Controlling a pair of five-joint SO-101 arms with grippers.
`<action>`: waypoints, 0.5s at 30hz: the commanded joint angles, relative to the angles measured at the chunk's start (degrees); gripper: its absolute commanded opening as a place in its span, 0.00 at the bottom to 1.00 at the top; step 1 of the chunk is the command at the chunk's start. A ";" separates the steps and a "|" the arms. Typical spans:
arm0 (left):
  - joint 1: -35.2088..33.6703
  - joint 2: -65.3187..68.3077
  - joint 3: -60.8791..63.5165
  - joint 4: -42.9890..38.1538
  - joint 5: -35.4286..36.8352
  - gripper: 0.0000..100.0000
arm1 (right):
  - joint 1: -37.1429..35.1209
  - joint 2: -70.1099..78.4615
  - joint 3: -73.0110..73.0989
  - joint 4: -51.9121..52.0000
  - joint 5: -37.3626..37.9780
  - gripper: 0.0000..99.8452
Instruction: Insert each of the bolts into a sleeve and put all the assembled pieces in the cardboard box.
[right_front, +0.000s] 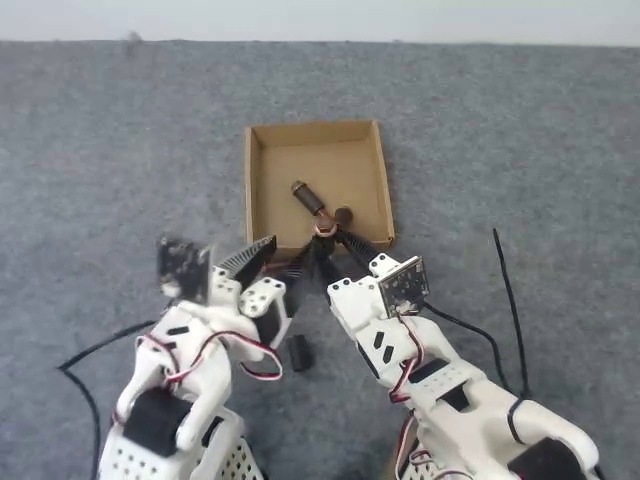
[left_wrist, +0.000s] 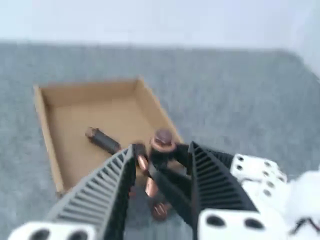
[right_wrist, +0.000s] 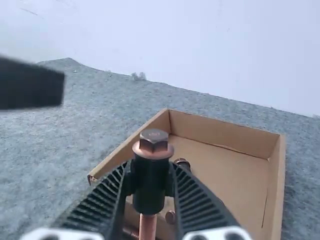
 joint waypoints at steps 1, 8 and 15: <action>-4.31 -0.35 -0.66 -1.85 -0.53 0.16 | 0.66 -2.42 0.44 -2.51 0.35 0.01; -13.27 11.34 -1.01 -10.81 -0.26 0.16 | 0.66 -2.42 0.53 -2.51 0.35 0.01; -20.31 32.62 -5.05 -20.31 -0.26 0.03 | 0.75 -2.42 0.70 -2.51 0.44 0.01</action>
